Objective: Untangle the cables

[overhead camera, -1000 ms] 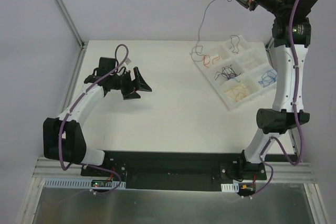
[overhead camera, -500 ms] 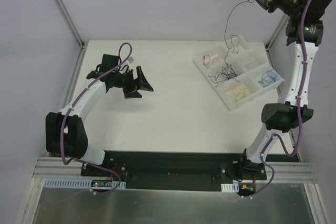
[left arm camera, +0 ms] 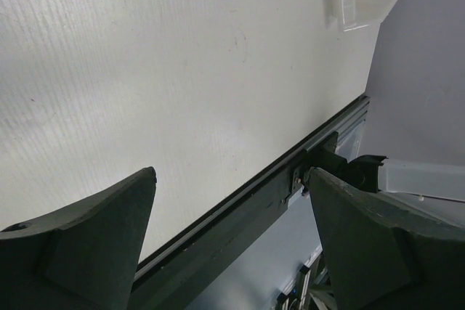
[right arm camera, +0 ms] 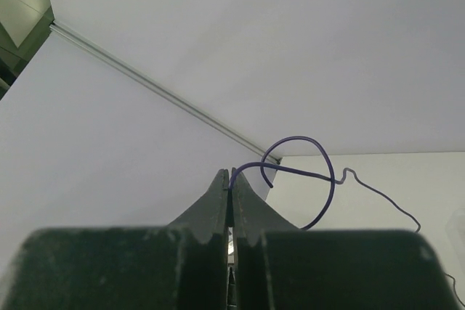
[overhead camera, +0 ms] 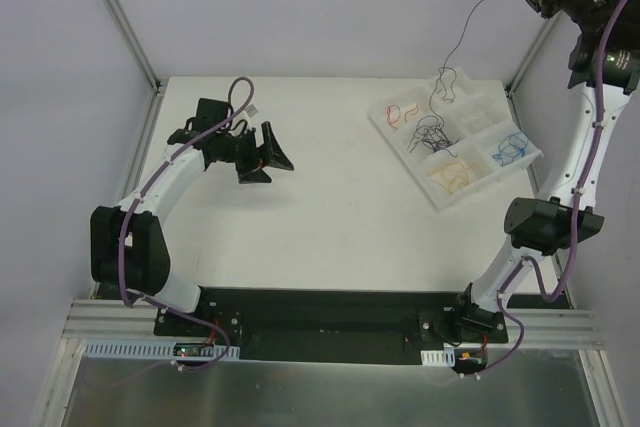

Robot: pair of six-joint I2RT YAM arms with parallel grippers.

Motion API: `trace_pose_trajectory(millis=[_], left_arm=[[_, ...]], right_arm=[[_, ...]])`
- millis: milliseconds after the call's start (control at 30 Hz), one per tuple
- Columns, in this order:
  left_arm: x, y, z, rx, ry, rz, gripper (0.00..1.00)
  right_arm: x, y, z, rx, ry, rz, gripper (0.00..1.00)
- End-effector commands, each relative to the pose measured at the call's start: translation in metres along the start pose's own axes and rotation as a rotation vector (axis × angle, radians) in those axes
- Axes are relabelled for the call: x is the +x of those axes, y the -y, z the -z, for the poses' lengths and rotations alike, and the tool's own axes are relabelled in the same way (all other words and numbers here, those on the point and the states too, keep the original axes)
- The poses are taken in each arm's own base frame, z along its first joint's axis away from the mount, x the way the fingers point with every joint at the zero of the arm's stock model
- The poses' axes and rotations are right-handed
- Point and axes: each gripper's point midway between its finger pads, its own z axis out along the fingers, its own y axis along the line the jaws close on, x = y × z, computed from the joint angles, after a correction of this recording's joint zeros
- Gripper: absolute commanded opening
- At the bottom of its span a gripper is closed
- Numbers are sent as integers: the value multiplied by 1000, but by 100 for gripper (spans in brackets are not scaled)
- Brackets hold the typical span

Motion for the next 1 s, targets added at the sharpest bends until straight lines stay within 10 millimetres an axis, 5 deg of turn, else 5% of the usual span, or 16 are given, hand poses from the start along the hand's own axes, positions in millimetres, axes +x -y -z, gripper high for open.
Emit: trace_pose_trajectory(millis=[0,200,433,633,800,967], left_arm=[[1,12,2,23,-13,-38,85],[4,11,4,15,-11,-39,86],[7,8,6,3,-10,-42,85],[13,5,10,-16,-13,-52,86],[18,1,11,-29,-21,-54,86],[19,2,12,-29,-26,-53,86]], right_arm=[[4,3,0,-11,-17,34,1],[35,59,-7,152,-107,65,0],[120,144,-18,378,-281,65,0],[167,240,26,706,-325,78,0],[191,282,64,909,-400,136,1],[168,295,91,1090,-381,270,0]])
